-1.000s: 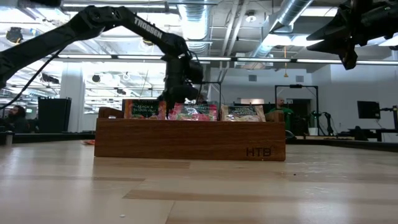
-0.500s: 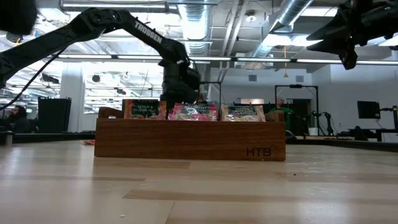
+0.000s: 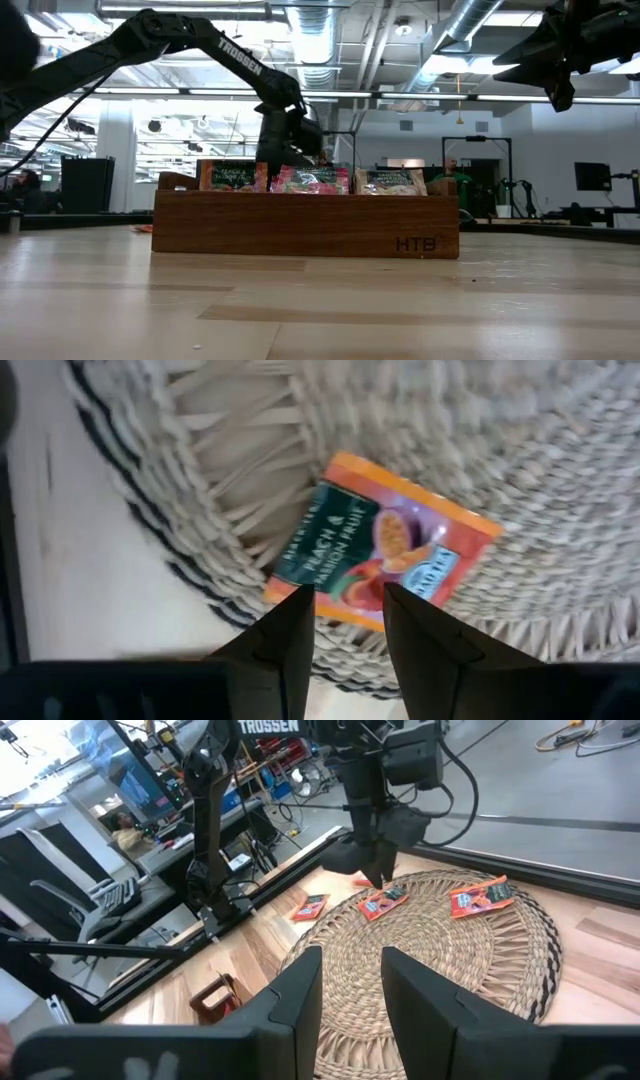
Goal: Pick & Place Tea
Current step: Put the orange tea bag into the left section of the wooden organizer
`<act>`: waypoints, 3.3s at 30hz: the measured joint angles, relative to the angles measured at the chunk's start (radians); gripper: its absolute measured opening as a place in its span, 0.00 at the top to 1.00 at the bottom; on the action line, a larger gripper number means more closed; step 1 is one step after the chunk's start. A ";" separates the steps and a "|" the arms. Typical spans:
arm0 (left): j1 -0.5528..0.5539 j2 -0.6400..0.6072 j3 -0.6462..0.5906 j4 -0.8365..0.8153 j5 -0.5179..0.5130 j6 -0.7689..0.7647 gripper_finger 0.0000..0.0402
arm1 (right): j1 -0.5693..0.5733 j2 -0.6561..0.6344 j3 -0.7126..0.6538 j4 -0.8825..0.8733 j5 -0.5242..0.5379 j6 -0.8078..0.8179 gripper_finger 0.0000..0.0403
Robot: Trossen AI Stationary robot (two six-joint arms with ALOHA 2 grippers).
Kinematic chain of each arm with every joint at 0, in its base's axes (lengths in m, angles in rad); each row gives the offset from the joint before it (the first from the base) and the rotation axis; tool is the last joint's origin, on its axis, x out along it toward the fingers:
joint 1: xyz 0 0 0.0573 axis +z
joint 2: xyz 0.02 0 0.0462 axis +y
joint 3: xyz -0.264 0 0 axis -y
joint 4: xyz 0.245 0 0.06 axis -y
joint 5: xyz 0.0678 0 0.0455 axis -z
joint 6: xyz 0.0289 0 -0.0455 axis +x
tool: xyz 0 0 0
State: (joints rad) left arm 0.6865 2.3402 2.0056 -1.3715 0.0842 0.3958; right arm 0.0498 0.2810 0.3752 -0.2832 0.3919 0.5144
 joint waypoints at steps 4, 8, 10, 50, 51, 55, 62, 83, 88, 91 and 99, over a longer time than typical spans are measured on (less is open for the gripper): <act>-0.006 -0.008 0.000 0.032 -0.002 0.036 0.72 | 0.000 0.000 0.000 0.000 0.000 0.000 0.76; -0.006 -0.008 0.000 0.072 -0.012 0.087 0.72 | 0.000 0.000 0.000 0.000 -0.001 0.000 0.76; -0.006 -0.008 0.000 0.091 -0.017 0.105 0.72 | 0.000 0.000 0.000 0.000 -0.001 0.000 0.76; -0.008 0.002 -0.045 0.123 -0.038 0.135 0.72 | 0.000 0.000 0.000 0.000 -0.002 -0.019 0.76; -0.008 0.002 -0.051 0.127 -0.047 0.135 0.72 | 0.000 0.000 0.000 0.000 -0.002 -0.018 0.76; -0.012 0.002 -0.057 0.162 -0.067 0.141 0.72 | 0.000 0.000 0.000 0.000 -0.002 -0.018 0.76; -0.012 0.002 -0.058 0.171 -0.044 0.173 0.72 | 0.000 0.000 0.000 0.000 -0.002 -0.018 0.76; -0.019 0.046 -0.055 0.162 -0.037 0.151 0.92 | 0.001 0.000 0.000 0.000 -0.003 -0.018 0.76; -0.021 0.047 -0.029 0.130 -0.055 0.132 0.98 | 0.001 0.000 0.000 0.000 -0.003 -0.018 0.76; -0.021 0.053 0.001 0.104 -0.061 0.118 1.00 | 0.001 0.000 0.000 0.000 -0.004 -0.018 0.76; -0.020 0.055 0.085 0.055 -0.085 0.101 1.00 | 0.001 0.000 0.000 0.000 -0.003 -0.018 0.76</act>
State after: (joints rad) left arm 0.6665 2.3951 2.0904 -1.3162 -0.0010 0.4965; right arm 0.0505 0.2806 0.3752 -0.2832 0.3885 0.4965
